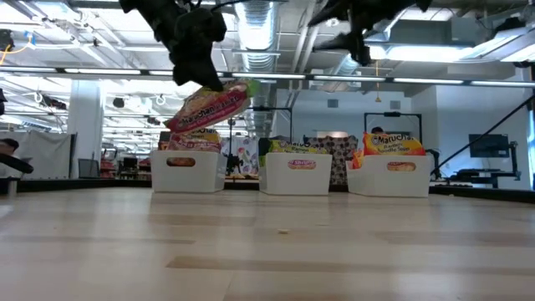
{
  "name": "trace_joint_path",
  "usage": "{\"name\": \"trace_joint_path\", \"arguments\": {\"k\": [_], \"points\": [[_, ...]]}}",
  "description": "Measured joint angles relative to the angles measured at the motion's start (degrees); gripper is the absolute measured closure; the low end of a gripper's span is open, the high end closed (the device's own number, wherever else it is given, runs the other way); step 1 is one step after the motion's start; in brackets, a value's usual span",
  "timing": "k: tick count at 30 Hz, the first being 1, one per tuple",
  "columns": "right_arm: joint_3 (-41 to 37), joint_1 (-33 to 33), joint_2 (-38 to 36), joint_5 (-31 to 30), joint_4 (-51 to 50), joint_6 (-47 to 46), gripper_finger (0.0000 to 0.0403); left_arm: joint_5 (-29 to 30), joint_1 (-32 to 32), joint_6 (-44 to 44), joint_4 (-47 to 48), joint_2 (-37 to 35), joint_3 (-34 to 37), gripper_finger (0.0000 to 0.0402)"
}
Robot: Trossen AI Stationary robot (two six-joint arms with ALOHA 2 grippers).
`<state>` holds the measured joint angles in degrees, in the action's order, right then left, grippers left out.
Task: Sort Maruchan noodles
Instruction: Put the green noodle pack into the middle white bin
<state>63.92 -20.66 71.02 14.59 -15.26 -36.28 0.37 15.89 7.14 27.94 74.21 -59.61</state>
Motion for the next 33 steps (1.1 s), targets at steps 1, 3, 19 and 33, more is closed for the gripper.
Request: {"name": "trace_joint_path", "arguments": {"k": [1, 3, 19, 33], "points": [[-0.2, 0.0, 0.8, -0.1, -0.1, -1.2, 0.0165, 0.2, -0.3, -1.3, -0.9, 0.0, 0.0, 0.0401], [-0.1, 0.4, 2.5, -0.1, 1.5, -2.1, 0.0165, 0.5, -0.7, -3.5, -3.2, 0.0, 0.0, 0.0401], [0.0, 4.6, 14.7, 0.5, 16.3, -6.8, 0.0168, 0.5, -2.1, -12.6, -8.4, 0.0, -0.1, 0.0401], [0.0, 6.7, 17.5, 1.0, 17.8, -7.4, 0.0168, 1.9, -2.0, -13.5, -11.1, 0.0, -0.1, 0.0401]]}}
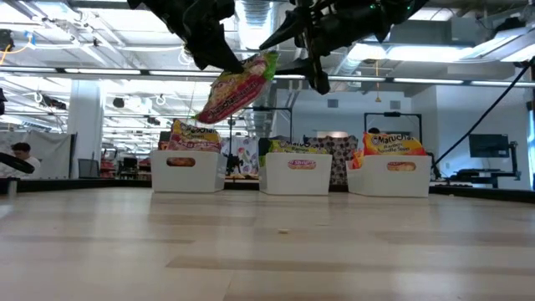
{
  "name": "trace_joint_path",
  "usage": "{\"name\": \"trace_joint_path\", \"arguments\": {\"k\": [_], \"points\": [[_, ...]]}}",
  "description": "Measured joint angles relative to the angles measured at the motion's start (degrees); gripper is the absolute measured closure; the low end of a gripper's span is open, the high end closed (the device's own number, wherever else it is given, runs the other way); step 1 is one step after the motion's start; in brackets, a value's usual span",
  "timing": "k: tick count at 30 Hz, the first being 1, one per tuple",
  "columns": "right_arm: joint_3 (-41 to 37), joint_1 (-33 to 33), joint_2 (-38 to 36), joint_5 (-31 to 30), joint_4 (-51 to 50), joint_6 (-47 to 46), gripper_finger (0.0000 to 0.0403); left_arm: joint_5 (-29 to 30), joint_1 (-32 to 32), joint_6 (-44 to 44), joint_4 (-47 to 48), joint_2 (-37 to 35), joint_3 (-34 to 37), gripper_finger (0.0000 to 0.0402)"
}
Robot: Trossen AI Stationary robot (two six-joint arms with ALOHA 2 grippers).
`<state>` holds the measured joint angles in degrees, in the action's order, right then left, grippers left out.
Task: Sort Maruchan noodles
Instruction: Put the green noodle pack into the middle white bin
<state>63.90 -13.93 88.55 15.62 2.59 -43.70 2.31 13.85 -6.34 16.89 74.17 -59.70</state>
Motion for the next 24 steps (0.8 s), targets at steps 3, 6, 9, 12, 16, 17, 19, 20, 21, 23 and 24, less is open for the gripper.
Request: {"name": "trace_joint_path", "arguments": {"k": [3, 6, 9, 12, 16, 17, 19, 20, 21, 23, 24], "points": [[0.0, 0.0, 0.0, -1.1, 0.0, 0.0, 0.0168, -0.4, 0.0, 0.3, -3.1, 0.0, 0.0, 0.0401], [0.0, 0.0, 0.0, -3.5, 0.0, -0.7, 0.017, -0.4, 0.0, 1.4, -4.3, 0.0, 0.0, 0.0401], [0.0, 0.0, 0.0, -4.9, 0.0, -0.9, 0.0185, -0.3, 0.0, 1.4, -4.3, 0.0, 0.0, 0.0401], [0.0, 0.0, 0.0, -4.9, 0.0, -2.3, 0.0221, -0.2, 0.0, 1.4, -5.2, 0.0, 0.0, 0.0393], [0.1, 0.1, 1.2, -4.9, 0.7, -3.9, 0.0291, 0.1, 0.0, 2.7, -6.4, 0.0, 0.0, 0.0373], [0.1, 0.0, 1.2, -5.0, 0.5, -4.4, 0.031, 0.0, 0.0, 3.4, -6.7, 0.0, 0.0, 0.0368], [0.1, 0.2, 1.4, -4.9, 0.9, -4.5, 0.0345, 0.0, 0.0, 4.1, -7.4, -0.1, 0.0, 0.036], [0.1, 0.4, 1.7, -4.9, 1.3, -4.5, 0.036, 0.0, 0.0, 4.1, -7.4, -0.1, 0.0, 0.0356], [0.1, 0.5, 1.9, -4.9, 1.0, -4.5, 0.0374, 0.0, 0.0, 4.0, -7.2, -0.1, 0.0, 0.0353], [0.0, 0.6, 2.0, -4.8, 0.5, -4.2, 0.0385, -0.4, 0.0, 4.3, -7.6, 0.0, 0.0, 0.0345], [0.0, 0.8, 2.0, -4.8, 0.7, -4.1, 0.0385, -0.5, 0.0, 4.8, -7.8, -0.1, -0.1, 0.0341]]}}
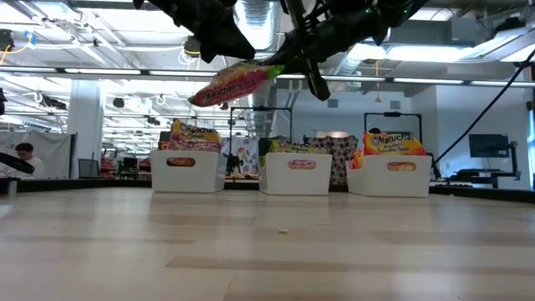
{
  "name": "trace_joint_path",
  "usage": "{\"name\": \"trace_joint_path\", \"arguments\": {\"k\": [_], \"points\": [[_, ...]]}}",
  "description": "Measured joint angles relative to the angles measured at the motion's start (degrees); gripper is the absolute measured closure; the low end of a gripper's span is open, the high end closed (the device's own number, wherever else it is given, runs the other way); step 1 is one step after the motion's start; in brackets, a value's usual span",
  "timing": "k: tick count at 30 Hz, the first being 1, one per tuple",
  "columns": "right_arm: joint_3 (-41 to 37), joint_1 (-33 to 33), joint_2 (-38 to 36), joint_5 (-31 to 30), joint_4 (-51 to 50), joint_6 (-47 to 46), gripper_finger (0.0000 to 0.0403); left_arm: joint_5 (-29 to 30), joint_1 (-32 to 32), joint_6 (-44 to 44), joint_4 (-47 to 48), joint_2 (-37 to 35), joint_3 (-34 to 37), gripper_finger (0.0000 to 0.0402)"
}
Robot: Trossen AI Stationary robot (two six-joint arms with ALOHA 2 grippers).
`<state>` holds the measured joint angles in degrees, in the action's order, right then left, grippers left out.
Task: Sort Maruchan noodles
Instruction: Put the green noodle pack into the middle white bin
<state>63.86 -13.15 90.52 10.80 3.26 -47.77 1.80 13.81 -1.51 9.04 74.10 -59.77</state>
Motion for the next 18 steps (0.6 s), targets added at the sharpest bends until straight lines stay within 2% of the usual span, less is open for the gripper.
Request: {"name": "trace_joint_path", "arguments": {"k": [11, 18], "points": [[0.0, 0.3, -0.1, 0.0, -3.2, 0.4, 0.0384, -2.6, 2.4, 5.2, 0.7, 0.0, -1.0, 0.0276], [0.0, -2.2, -2.5, -0.3, -11.4, 3.7, 0.0384, -2.6, 2.6, 3.5, 0.6, 0.0, -6.2, 0.027]]}}
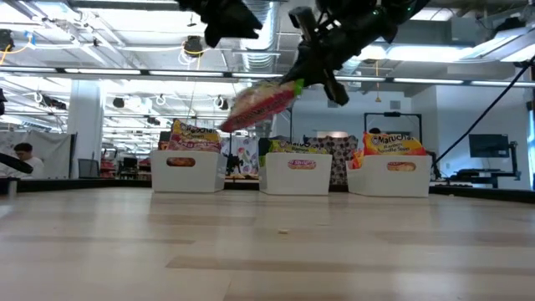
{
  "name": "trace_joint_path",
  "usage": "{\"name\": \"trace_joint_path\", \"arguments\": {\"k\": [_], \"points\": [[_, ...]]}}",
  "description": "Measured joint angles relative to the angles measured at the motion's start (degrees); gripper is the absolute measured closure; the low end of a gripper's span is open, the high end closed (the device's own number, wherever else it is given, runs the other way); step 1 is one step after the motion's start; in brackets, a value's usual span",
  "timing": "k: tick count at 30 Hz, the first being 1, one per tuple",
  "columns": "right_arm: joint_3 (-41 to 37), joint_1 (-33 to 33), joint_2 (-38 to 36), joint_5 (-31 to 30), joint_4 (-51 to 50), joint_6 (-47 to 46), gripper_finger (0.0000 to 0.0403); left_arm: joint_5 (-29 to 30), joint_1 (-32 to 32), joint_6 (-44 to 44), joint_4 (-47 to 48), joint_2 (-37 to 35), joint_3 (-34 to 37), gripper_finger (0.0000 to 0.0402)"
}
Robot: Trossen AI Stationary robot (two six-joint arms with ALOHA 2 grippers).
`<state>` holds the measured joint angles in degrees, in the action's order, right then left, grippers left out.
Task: Sort Maruchan noodles
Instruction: Put the green noodle pack into the middle white bin
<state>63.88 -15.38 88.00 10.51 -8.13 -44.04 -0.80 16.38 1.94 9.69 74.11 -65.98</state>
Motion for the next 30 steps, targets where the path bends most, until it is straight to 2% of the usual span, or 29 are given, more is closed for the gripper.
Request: {"name": "trace_joint_path", "arguments": {"k": [7, 13, 19, 24, 30], "points": [[0.0, -6.3, -4.6, -0.1, -5.8, 9.0, 0.0383, 2.7, 0.0, -2.8, -0.3, 0.0, -3.1, 0.027], [0.0, -12.8, -8.5, -0.1, -10.1, 25.6, 0.0382, 7.2, 0.6, -2.8, -0.1, 0.0, -3.1, 0.027], [0.0, -17.8, -8.8, 2.8, -10.3, 46.2, 0.0382, 7.7, 2.2, -2.3, -0.1, 0.0, -3.1, 0.027], [0.0, -19.6, -6.5, 6.1, -10.5, 57.7, 0.0377, 7.8, 4.0, -1.7, -0.1, 0.0, -3.1, 0.027], [0.0, -19.0, -6.1, 6.3, -9.9, 66.3, 0.0374, 7.7, 5.9, 0.8, -0.1, 0.0, -3.1, 0.027]]}}
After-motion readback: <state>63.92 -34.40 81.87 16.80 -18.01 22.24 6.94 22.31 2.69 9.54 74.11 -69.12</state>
